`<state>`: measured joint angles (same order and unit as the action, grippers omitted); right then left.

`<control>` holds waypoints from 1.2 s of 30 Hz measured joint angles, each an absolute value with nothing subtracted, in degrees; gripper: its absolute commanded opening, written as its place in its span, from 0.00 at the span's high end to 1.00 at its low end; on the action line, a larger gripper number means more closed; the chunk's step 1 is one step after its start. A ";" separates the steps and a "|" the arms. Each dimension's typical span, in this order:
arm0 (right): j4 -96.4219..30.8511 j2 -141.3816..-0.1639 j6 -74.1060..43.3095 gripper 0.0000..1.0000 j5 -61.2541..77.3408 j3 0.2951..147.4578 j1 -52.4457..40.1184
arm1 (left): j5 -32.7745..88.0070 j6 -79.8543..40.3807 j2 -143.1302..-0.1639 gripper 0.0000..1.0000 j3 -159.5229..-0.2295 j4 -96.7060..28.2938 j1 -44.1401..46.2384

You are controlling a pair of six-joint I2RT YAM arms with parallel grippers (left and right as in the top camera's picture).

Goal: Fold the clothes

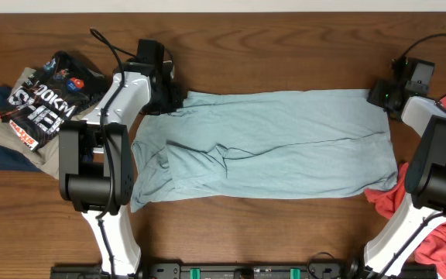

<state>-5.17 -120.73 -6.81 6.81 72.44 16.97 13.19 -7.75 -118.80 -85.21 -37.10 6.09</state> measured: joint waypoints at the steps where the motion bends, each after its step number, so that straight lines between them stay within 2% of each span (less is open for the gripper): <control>1: -5.17 -120.84 -7.25 0.99 6.90 72.44 16.97 | 13.19 -7.73 -118.80 0.94 -85.21 -37.10 6.09; 7: -7.07 -120.88 -7.42 0.99 7.03 73.19 16.97 | 13.19 -7.73 -118.80 0.94 -85.21 -37.32 6.09; 14: -16.51 -118.52 -7.49 0.99 6.55 74.13 17.19 | 13.19 -7.73 -117.67 0.94 -85.21 -40.82 5.91; 27: -44.21 -101.06 -7.66 0.98 -2.52 74.26 17.80 | 13.43 -9.72 -105.82 0.94 -85.21 -57.41 5.72; 36: -52.12 -100.77 -7.18 0.92 -7.84 73.58 18.50 | 14.09 -10.72 -104.90 0.94 -85.21 -70.94 5.74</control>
